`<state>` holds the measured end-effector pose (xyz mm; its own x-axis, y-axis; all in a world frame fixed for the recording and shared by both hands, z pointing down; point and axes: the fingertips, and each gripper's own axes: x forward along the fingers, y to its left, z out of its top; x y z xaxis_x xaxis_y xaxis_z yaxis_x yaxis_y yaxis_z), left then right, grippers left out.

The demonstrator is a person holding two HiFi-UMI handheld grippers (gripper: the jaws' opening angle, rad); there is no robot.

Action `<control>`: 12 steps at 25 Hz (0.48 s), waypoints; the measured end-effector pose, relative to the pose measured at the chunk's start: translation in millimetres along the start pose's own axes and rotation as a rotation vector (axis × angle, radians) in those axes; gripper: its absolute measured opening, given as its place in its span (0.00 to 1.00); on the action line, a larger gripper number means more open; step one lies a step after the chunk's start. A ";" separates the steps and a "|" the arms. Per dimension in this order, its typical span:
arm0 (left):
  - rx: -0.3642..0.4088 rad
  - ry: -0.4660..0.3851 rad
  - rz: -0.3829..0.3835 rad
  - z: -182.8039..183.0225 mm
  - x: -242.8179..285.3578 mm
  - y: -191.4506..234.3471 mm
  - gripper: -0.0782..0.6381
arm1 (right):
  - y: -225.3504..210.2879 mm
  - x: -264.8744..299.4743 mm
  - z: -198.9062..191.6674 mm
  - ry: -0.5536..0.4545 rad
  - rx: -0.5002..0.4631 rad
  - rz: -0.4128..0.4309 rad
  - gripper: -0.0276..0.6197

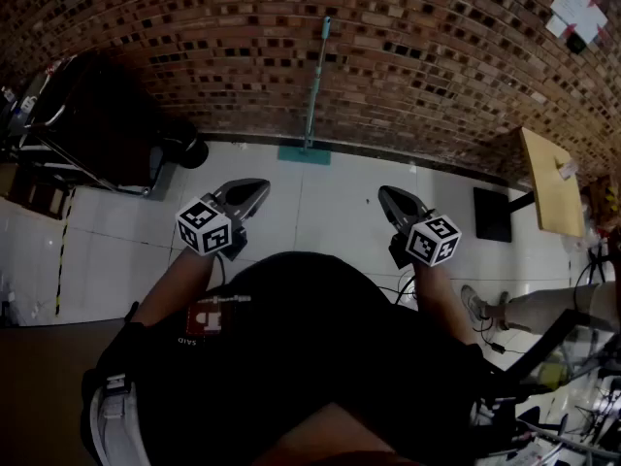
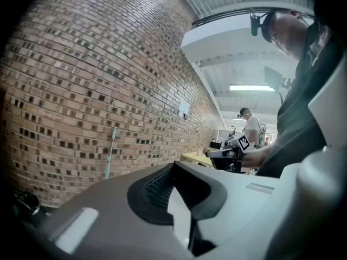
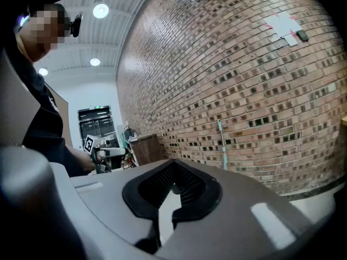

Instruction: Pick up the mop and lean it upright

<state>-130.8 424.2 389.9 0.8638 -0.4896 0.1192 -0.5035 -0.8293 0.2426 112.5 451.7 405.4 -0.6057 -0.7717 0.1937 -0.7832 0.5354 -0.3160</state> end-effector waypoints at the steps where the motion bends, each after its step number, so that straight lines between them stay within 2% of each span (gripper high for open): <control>1: 0.000 -0.001 0.003 -0.4 4.0 -5.4 0.10 | -2.8 -5.7 1.0 0.002 -0.002 0.003 0.06; 7: 0.001 -0.006 0.017 -1.4 28.5 -31.1 0.10 | -23.4 -31.4 7.0 0.014 -0.013 0.020 0.06; 12: -0.012 -0.002 0.034 -5.7 40.9 -36.5 0.10 | -41.0 -37.2 11.1 0.016 -0.006 0.023 0.06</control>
<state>-77.0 435.9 391.4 0.8460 -0.5182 0.1258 -0.5325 -0.8086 0.2502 168.7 454.7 400.9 -0.6255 -0.7539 0.2010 -0.7701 0.5550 -0.3145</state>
